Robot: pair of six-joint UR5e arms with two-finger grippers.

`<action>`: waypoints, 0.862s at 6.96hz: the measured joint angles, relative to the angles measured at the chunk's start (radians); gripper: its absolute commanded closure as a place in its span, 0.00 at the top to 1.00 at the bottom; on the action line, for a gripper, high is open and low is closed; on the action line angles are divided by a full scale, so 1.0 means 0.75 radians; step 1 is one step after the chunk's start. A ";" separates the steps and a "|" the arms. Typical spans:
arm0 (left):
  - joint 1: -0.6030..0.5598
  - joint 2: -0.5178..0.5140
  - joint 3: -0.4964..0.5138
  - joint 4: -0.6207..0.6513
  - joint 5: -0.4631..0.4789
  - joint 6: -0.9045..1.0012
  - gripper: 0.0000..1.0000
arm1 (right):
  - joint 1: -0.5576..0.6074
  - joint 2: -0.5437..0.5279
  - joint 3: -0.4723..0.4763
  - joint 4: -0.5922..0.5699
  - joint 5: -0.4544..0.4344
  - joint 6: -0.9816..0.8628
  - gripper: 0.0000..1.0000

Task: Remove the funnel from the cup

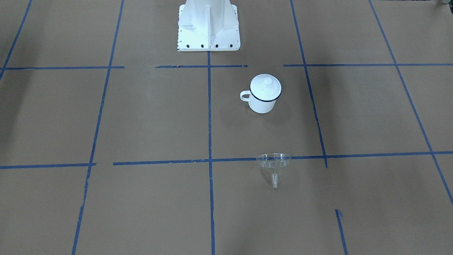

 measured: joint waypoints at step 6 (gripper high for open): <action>0.002 -0.001 0.021 0.005 -0.005 -0.003 1.00 | 0.000 0.000 0.001 0.000 0.000 0.000 1.00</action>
